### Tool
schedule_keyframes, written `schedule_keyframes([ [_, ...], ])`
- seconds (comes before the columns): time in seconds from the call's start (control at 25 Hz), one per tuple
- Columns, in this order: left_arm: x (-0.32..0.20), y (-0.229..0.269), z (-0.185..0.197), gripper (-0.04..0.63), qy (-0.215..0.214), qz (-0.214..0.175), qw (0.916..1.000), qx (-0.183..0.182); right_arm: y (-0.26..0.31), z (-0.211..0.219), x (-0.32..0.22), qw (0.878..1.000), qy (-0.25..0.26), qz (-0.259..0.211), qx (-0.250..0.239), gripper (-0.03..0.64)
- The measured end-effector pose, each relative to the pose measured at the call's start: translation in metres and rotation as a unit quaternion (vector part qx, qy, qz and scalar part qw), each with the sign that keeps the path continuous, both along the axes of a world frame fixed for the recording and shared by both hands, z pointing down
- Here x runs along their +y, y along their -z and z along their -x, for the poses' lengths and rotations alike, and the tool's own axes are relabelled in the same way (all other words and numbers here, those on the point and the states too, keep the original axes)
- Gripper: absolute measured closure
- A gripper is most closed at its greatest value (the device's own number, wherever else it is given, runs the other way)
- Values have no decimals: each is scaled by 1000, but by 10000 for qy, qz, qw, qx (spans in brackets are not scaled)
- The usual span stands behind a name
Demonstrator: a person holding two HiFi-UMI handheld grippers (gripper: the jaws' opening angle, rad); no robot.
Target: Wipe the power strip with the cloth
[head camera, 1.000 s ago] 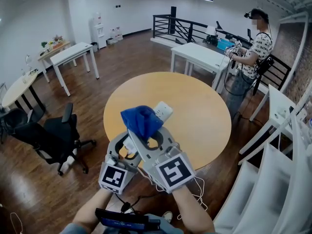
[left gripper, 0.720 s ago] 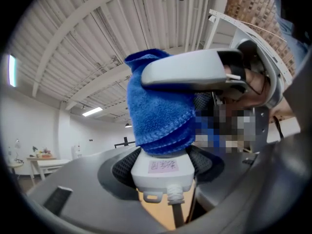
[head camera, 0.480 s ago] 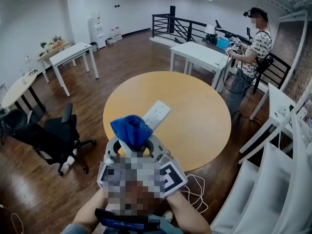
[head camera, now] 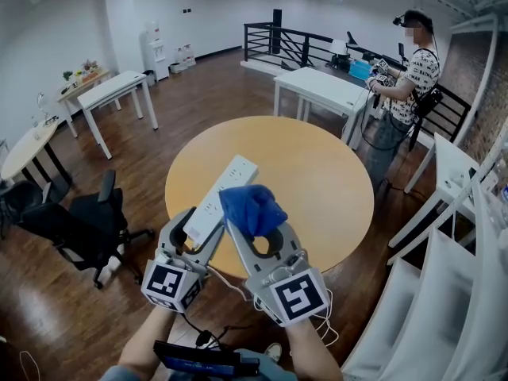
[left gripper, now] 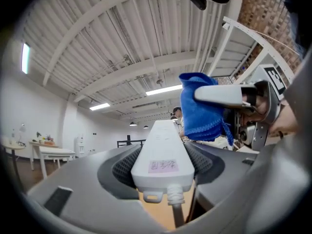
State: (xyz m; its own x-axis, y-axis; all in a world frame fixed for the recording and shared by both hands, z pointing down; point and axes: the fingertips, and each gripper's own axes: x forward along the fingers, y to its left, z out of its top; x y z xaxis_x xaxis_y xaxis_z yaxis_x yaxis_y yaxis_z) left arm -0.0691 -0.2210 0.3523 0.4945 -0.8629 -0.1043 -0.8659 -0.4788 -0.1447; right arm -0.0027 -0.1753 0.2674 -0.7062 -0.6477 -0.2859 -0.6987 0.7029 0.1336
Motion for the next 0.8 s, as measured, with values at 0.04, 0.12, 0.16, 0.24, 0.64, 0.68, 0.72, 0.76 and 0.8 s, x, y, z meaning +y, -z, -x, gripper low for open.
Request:
schedule_keyframes([
  [0.04, 0, 2, -1, 316, -12, -25, 10000, 12, -3, 0, -1, 10000, -6, 37, 6, 549],
  [0.12, 1, 5, -3, 316, -50, -52, 10000, 11, -8, 1, -2, 9999, -13, 98, 17, 549],
  [0.16, 2, 6, -4, 316, -70, -67, 10000, 5, -10, 2, -3, 9999, -19, 126, 25, 549],
  [0.24, 4, 7, -6, 316, -114, -96, 9999, -5, -15, 1, -5, 9998, -49, 184, 29, 549],
  [0.64, 18, 9, -21, 316, -332, -100, 9993, -169, -13, -25, -17, 9993, -320, 200, -68, 549],
  [0.68, 19, 9, -22, 316, -360, -77, 9992, -176, -11, -29, -18, 9992, -366, 153, -94, 549],
  [0.72, 19, 8, -21, 316, -365, -98, 9991, -190, -9, -32, -20, 9990, -429, 66, -124, 549],
  [0.76, 19, 7, -20, 316, -361, -129, 9990, -214, -7, -36, -23, 9987, -490, -19, -144, 549],
  [0.8, 19, 6, -20, 316, -360, -136, 9990, -243, -6, -40, -24, 9985, -526, -29, -143, 549],
])
